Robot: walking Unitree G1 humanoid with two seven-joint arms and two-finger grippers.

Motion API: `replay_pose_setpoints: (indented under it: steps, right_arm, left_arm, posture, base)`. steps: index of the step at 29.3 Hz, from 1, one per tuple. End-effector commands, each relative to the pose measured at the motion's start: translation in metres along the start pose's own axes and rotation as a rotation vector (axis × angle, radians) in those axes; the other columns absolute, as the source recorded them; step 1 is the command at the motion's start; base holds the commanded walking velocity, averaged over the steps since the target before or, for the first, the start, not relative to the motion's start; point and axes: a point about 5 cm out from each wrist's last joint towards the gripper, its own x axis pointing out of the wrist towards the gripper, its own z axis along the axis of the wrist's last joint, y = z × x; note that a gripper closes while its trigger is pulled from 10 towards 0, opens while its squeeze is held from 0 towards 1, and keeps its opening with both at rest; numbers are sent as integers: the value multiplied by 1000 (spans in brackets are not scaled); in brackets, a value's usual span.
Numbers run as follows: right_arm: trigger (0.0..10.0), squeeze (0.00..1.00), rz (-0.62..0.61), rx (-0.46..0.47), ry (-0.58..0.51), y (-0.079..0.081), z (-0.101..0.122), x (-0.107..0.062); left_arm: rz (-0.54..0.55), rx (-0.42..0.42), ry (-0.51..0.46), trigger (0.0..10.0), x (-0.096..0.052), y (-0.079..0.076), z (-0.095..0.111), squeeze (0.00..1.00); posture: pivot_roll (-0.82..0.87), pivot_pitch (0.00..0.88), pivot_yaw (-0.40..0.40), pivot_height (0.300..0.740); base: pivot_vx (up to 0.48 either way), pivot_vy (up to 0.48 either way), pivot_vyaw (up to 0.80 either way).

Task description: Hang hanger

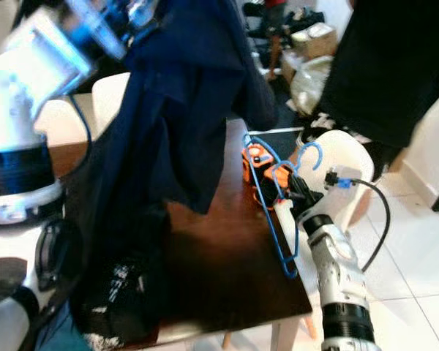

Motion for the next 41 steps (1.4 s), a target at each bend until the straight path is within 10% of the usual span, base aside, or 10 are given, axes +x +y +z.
replay_pose_setpoints:
  steps: [1,12,25,34,41]
  right_arm:
    - [10000,0,28,22,0,4,-1,0]
    - [10000,0,57,21,10,5,-1,-2]
    - [10000,0,75,38,23,4,0,0]
    - [10000,0,97,59,25,4,1,0]
    - [10000,0,98,62,32,2,2,0]
  left_arm:
    - [51,2,21,0,-12,5,-4,0]
    - [303,-131,327,0,-90,11,-107,0]
    - [549,-29,457,0,-155,9,-109,0]
    - [728,36,485,0,-179,22,-117,0]
    - [685,-13,433,0,-166,15,-127,0]
  posture:
    - [25,26,27,740]
    - [17,23,35,740]
    - [20,49,21,740]
    - [15,56,12,740]
    - [11,52,11,740]
  base:
    - [0,0,0]
    - [0,0,0]
    - [0,0,0]
    - [0,0,0]
    - [0,0,0]
